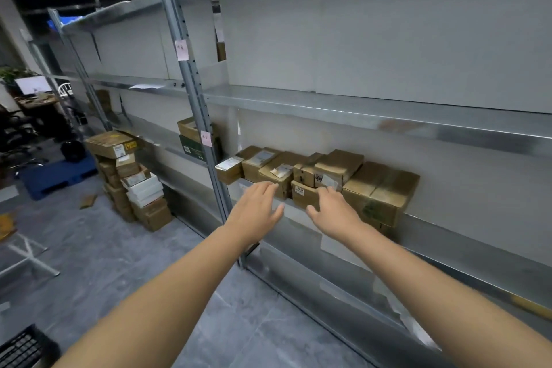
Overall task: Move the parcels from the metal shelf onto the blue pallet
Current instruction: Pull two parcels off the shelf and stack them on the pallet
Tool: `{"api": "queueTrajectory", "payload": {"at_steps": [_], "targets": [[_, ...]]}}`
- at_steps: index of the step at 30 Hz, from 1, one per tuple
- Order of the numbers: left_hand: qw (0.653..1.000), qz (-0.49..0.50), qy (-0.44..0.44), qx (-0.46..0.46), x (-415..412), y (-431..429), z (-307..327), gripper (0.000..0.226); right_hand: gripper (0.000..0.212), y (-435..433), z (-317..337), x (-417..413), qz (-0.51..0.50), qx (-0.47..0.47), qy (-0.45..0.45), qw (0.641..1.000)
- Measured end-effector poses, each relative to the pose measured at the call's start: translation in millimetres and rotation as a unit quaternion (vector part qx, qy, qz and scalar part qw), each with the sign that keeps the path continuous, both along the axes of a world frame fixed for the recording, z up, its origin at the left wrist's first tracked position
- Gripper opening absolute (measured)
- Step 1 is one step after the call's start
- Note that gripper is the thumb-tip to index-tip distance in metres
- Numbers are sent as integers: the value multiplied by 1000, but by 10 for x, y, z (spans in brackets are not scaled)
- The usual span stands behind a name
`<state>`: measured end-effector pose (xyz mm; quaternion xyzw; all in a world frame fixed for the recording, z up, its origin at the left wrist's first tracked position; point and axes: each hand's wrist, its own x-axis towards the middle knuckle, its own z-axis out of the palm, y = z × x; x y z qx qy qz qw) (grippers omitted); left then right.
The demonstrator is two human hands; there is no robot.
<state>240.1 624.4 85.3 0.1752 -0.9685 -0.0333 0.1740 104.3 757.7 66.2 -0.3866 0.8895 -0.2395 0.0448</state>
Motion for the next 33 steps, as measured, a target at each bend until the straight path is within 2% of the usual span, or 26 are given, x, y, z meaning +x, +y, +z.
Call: {"api": "queueTrajectory", "payload": {"at_steps": [6, 13, 20, 25, 28, 33], "targets": [[1000, -17, -12, 16, -823, -341, -196, 54, 48, -392, -78, -721, 1, 4, -14, 1000], [999, -43, 4, 28, -1386, -912, -390, 50, 45, -923, -63, -1224, -20, 27, -13, 999], [993, -114, -17, 17, -2052, -1772, -602, 47, 47, -1652, -121, -1645, -82, 14, -48, 995], [985, -167, -27, 16, -2567, -2251, -696, 50, 45, -2122, -280, -1841, -138, 79, -64, 985], [982, -179, -37, 39, -2818, -2419, -781, 43, 46, -2350, -350, -1918, -178, 119, -83, 973], [974, -190, -111, 61, -3160, -2531, -960, 36, 40, -2609, -424, -2006, -228, 186, -76, 953]]}}
